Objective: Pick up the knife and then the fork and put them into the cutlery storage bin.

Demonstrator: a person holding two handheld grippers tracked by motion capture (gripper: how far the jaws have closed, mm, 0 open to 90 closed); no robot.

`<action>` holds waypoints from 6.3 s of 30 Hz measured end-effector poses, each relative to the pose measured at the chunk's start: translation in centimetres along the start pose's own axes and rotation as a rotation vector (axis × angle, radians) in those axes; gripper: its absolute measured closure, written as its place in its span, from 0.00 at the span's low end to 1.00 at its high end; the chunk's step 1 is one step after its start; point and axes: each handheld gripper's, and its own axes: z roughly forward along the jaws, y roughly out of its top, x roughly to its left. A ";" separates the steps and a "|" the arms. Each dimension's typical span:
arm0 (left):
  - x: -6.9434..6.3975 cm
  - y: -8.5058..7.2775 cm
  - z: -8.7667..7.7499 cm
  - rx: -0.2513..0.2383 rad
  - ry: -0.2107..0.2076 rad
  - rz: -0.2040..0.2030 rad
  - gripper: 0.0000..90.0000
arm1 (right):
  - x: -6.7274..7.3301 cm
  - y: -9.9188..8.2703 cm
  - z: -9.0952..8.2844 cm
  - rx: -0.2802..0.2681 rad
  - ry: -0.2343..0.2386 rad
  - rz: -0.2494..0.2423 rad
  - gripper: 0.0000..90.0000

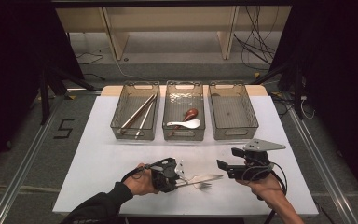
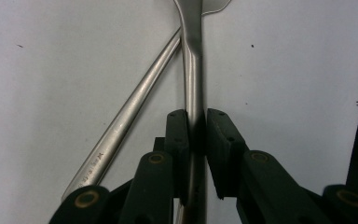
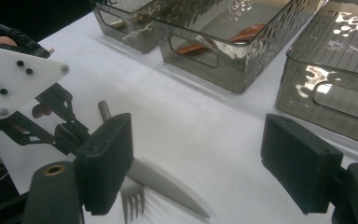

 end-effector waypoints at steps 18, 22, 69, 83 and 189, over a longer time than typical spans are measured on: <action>-0.1 0.3 0.2 0.012 -0.018 -0.037 0.90 | -0.1 0.0 0.0 -0.002 -0.002 0.004 0.29; -0.3 0.4 0.1 0.020 -0.002 -0.026 0.92 | -0.1 0.0 -0.1 -0.002 -0.001 0.005 0.29; -1.6 1.6 -2.9 -0.018 -0.061 0.047 0.93 | 7.2 -0.4 6.0 0.392 0.208 -0.628 0.62; -2.4 1.7 -2.6 -0.071 -0.079 -0.009 0.93 | 7.7 -0.9 6.9 0.459 0.205 -0.701 0.81; 1.3 -11.0 -8.6 -0.518 0.190 -0.468 0.18 | -10.5 11.8 8.0 0.205 -0.306 -0.083 0.99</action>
